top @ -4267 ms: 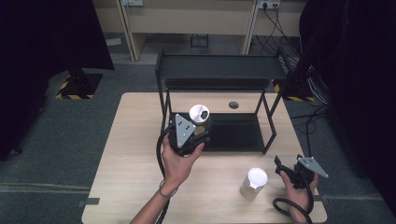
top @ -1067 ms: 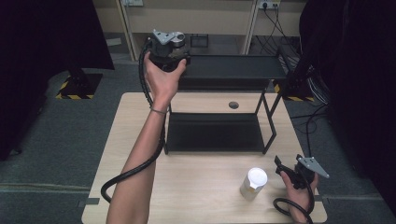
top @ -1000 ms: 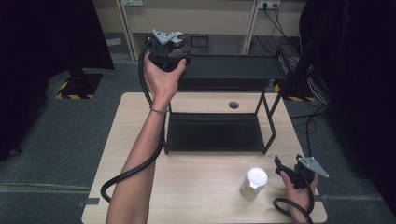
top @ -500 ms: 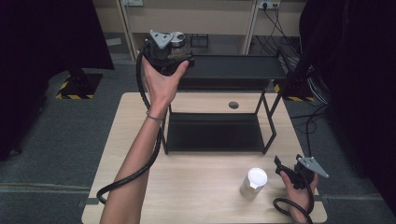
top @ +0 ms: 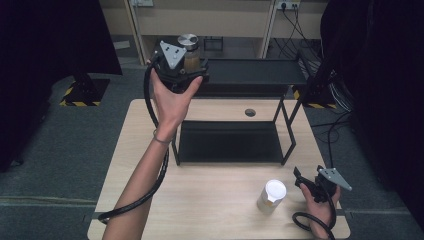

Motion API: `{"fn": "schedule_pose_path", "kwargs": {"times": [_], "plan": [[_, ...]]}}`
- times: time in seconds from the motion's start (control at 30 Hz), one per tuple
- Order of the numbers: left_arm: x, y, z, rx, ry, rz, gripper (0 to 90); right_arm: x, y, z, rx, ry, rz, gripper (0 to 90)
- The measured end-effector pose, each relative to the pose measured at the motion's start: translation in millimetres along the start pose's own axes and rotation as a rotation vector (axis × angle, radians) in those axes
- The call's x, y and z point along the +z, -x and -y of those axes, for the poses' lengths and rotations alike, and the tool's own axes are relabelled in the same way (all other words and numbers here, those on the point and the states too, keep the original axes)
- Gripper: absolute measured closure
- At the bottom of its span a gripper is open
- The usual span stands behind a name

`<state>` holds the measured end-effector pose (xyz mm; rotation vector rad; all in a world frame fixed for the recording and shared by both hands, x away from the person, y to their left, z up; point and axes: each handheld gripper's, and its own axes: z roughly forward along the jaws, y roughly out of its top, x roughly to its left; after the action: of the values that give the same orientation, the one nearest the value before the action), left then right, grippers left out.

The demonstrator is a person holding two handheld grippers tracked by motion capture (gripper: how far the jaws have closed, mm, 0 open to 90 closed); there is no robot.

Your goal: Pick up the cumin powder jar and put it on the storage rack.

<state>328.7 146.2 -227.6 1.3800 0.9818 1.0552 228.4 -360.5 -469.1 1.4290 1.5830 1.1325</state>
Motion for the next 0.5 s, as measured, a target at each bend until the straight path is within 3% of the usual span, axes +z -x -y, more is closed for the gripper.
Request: {"fn": "schedule_pose_path", "kwargs": {"times": [0.5], "plan": [[-22.3, 11.3, 33.8, 0.069, 0.072, 0.0, 0.2, 0.1, -0.6, 0.0, -0.005, 0.0, 0.001, 8.3]]}}
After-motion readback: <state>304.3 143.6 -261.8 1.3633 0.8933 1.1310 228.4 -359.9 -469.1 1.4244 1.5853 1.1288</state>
